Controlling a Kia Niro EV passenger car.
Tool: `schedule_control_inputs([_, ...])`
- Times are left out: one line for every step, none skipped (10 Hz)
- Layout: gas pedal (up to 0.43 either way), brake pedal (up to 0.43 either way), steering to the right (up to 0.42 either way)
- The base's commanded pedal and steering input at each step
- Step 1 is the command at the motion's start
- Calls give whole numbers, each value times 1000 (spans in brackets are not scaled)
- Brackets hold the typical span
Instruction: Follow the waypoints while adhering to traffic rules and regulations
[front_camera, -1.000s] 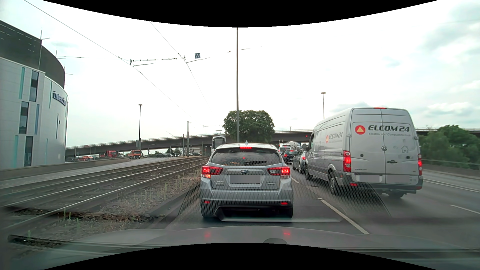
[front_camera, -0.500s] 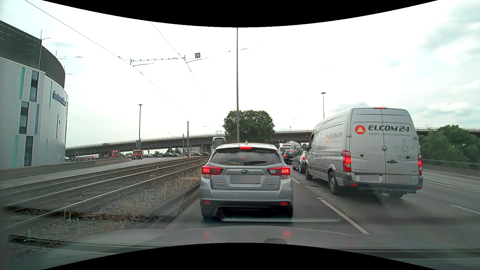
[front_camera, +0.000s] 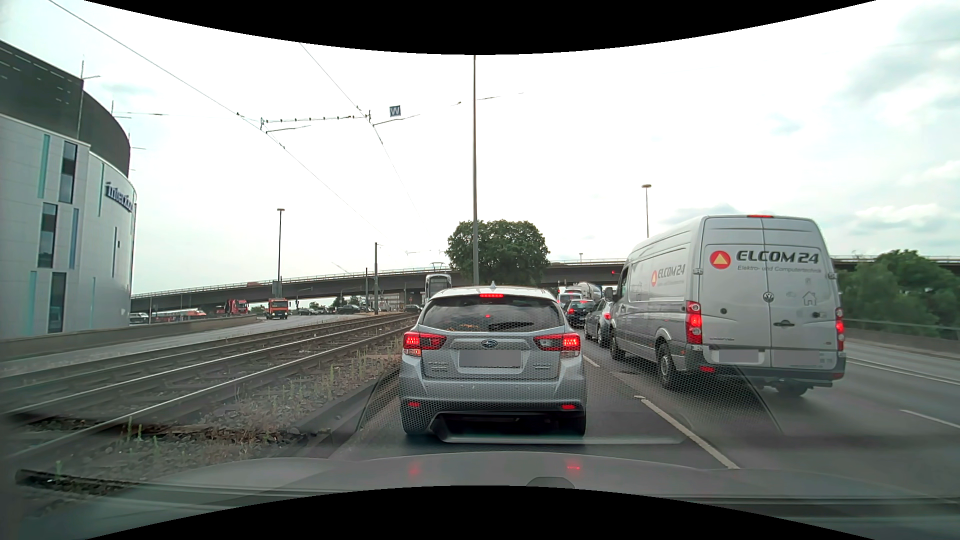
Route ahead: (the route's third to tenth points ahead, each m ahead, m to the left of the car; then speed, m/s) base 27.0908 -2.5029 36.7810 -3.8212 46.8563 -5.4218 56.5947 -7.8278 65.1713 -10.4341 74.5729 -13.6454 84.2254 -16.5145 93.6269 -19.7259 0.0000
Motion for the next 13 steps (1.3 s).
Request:
schedule_control_inputs([0,232,-8])
schedule_control_inputs([0,226,-8])
schedule_control_inputs([0,232,-8])
schedule_control_inputs([0,232,-8])
schedule_control_inputs([0,226,-8])
schedule_control_inputs([0,232,-8])
schedule_control_inputs([0,232,-8])
schedule_control_inputs([0,232,-8])
schedule_control_inputs([0,232,-8])
schedule_control_inputs([0,232,-8])
schedule_control_inputs([0,232,-8])
schedule_control_inputs([0,226,-8])
schedule_control_inputs([0,232,-8])
